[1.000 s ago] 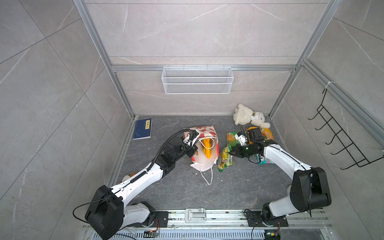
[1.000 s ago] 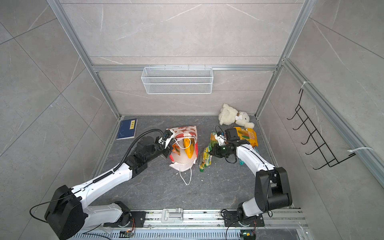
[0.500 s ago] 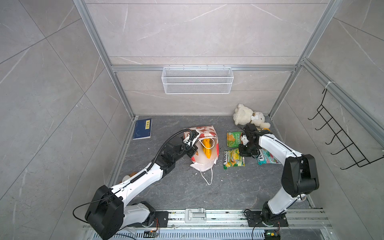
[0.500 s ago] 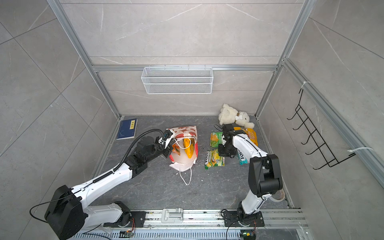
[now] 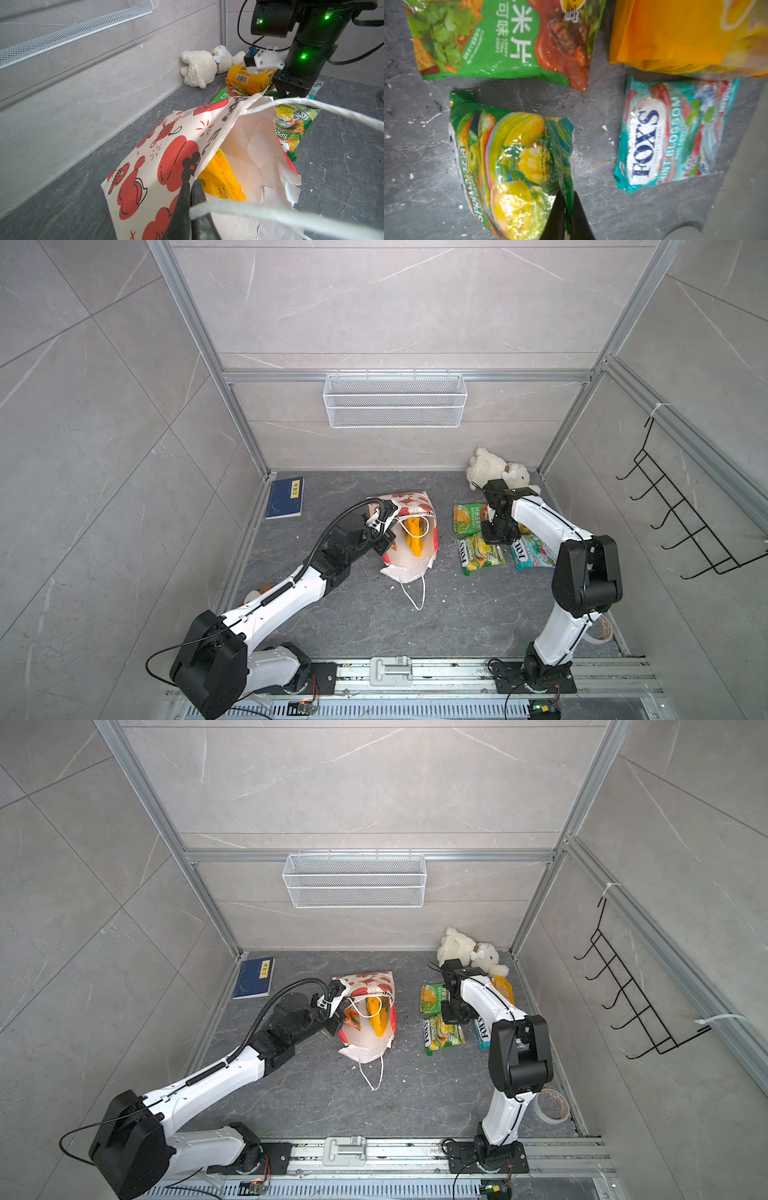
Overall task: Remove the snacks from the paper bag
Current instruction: 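Carry the green pack to the other snacks and lower it beside them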
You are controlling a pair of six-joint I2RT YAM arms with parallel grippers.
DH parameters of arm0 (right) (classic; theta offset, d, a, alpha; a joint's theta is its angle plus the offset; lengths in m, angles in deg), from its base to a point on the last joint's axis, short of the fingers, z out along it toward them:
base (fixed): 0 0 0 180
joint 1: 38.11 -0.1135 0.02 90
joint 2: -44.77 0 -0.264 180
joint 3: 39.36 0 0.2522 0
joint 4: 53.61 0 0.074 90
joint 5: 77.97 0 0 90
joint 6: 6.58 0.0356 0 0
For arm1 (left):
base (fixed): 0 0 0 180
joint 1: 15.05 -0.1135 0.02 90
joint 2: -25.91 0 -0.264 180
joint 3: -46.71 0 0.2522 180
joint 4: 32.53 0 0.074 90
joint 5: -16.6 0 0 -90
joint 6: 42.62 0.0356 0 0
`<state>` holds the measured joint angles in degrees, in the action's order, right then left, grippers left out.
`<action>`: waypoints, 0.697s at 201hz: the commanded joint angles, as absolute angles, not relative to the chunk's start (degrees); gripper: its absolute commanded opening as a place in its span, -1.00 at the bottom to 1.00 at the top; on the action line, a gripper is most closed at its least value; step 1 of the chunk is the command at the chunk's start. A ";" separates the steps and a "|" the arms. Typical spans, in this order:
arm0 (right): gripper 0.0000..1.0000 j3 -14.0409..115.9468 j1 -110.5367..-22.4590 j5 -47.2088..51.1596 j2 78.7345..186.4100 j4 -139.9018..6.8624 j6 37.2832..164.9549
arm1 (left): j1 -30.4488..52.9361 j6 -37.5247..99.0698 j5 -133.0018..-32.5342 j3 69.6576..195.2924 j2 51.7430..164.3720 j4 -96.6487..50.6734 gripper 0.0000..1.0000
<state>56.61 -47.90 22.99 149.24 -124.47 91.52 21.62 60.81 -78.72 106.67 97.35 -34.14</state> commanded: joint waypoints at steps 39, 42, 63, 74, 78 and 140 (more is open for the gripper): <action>-0.39 58.91 -47.82 29.71 150.79 -128.28 94.05 | 21.40 60.21 -78.97 106.27 95.87 -36.10 -1.00; -0.39 58.96 -47.78 29.85 150.70 -128.20 94.05 | 21.35 60.21 -78.97 106.27 95.86 -36.11 -1.00; -0.28 60.45 -47.82 30.42 150.36 -129.57 95.05 | 21.38 60.30 -78.91 106.33 95.91 -36.09 -1.00; -0.27 60.76 -47.86 30.55 149.35 -129.70 95.37 | 21.39 60.17 -78.89 106.41 95.97 -36.15 -1.00; -0.27 60.93 -47.91 30.49 148.87 -129.99 95.53 | 21.35 60.14 -78.91 106.44 96.07 -36.11 -1.00; -0.12 47.05 -59.82 13.63 136.14 -112.58 104.38 | 21.42 60.11 -78.69 106.70 96.79 -36.46 -1.00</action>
<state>52.53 -53.43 22.27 139.34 -121.59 98.16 21.60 60.81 -79.48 106.63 97.33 -34.08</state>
